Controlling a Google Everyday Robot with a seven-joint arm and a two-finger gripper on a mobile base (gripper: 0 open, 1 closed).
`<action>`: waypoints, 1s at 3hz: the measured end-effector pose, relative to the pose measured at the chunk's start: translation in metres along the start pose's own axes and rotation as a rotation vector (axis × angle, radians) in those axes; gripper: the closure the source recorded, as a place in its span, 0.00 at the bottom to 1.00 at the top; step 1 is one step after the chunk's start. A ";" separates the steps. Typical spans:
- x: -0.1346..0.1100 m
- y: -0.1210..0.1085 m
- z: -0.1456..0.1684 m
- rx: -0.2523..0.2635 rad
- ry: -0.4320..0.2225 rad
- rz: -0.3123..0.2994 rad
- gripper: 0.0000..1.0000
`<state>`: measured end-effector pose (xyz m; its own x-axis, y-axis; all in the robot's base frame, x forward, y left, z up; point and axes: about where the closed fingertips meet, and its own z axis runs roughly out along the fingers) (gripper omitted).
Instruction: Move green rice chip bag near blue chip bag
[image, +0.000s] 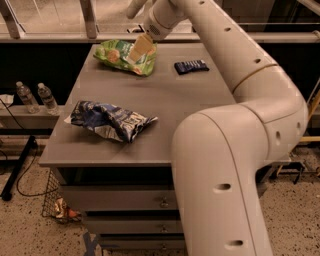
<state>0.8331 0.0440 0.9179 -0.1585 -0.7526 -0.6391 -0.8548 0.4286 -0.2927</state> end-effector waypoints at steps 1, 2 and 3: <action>0.002 0.001 0.022 -0.020 0.028 0.009 0.00; 0.000 0.003 0.039 -0.038 0.040 0.004 0.00; -0.002 0.007 0.055 -0.061 0.046 -0.005 0.00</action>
Offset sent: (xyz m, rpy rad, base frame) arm 0.0531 0.0257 -0.0196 -0.0363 0.0575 0.0189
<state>0.8544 0.0761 0.8777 -0.1753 -0.7776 -0.6039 -0.8837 0.3946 -0.2516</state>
